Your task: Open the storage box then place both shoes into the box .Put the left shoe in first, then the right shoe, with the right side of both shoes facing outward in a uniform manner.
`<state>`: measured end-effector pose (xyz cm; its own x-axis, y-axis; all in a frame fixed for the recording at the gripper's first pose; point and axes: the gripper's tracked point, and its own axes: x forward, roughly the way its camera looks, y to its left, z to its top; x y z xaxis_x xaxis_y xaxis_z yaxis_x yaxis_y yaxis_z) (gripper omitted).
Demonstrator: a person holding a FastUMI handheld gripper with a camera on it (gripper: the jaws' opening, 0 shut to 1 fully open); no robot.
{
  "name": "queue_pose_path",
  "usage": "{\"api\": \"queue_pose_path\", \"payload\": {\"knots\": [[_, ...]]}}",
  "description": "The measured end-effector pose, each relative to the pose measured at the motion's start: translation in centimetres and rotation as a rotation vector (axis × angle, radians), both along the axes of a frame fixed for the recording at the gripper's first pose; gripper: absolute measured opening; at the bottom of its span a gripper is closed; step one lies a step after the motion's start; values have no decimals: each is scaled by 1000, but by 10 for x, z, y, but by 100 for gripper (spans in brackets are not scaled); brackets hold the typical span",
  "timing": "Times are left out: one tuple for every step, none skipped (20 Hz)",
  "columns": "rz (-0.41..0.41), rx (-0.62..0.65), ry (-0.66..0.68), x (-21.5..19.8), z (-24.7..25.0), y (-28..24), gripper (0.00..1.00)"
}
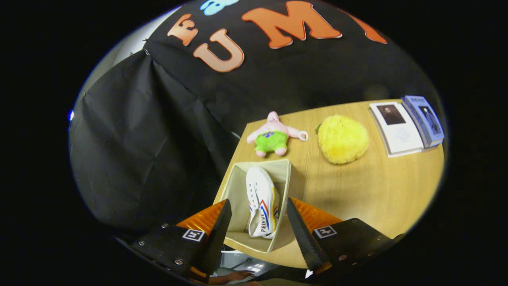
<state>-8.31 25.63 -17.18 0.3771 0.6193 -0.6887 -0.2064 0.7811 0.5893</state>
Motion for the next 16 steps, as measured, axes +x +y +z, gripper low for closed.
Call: {"api": "queue_pose_path", "payload": {"knots": [[-19, -11, -71, 13, 16, -18, 87], [-35, -23, -141, 25, 32, -37, 90], [-48, -28, -205, 37, 50, -57, 91], [-62, -30, -265, 46, 69, -76, 93], [-81, -36, -325, 55, 85, -95, 94], [-105, -54, -383, 65, 101, -115, 96], [-138, -75, -442, 75, 117, -136, 96], [-170, -95, -498, 84, 131, -158, 96], [-204, -111, -554, 91, 144, -182, 96], [-232, -128, -612, 98, 159, -201, 96], [-263, -146, -668, 103, 171, -220, 96], [-292, -164, -726, 105, 185, -241, 96], [-328, -180, -782, 107, 200, -258, 96], [-357, -190, -843, 108, 215, -276, 97], [-389, -205, -899, 110, 228, -295, 96], [-413, -229, -948, 110, 239, -312, 97]]}}
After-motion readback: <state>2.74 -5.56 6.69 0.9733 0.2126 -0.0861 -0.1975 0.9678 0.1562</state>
